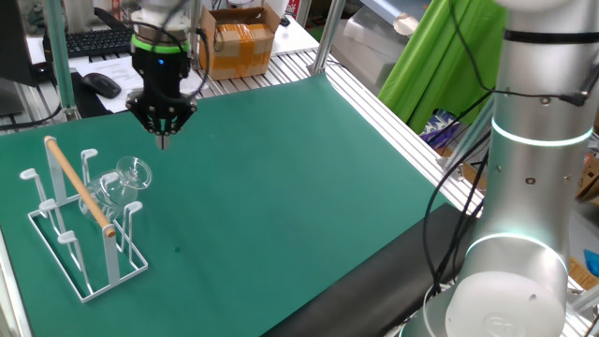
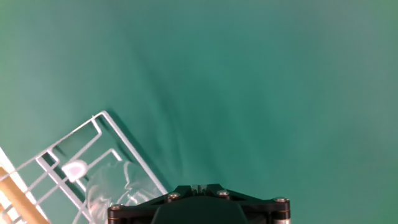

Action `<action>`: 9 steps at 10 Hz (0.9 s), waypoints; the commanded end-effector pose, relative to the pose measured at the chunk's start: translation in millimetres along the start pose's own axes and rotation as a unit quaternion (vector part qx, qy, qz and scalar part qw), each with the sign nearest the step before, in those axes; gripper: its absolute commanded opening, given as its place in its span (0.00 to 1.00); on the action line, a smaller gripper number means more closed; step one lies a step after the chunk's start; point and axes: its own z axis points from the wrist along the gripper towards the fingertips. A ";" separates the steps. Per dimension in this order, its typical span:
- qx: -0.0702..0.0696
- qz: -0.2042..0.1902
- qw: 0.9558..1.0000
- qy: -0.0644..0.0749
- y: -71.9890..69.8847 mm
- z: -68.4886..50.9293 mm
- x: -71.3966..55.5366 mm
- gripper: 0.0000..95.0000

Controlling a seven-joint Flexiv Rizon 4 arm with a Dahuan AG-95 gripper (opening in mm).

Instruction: Put the cup on the cup rack

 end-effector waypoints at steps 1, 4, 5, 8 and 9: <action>-0.010 -0.010 0.999 -0.031 -5.1 5.1 -5.7 0.00; -0.015 -0.018 0.998 -0.058 -16.4 16.6 -15.6 0.00; -0.016 -0.018 0.998 -0.060 -20.3 19.2 -17.8 0.00; -0.022 -0.009 0.998 -0.061 -23.8 24.9 -19.5 0.00; -0.022 -0.004 0.997 -0.067 -22.8 27.5 -20.9 0.00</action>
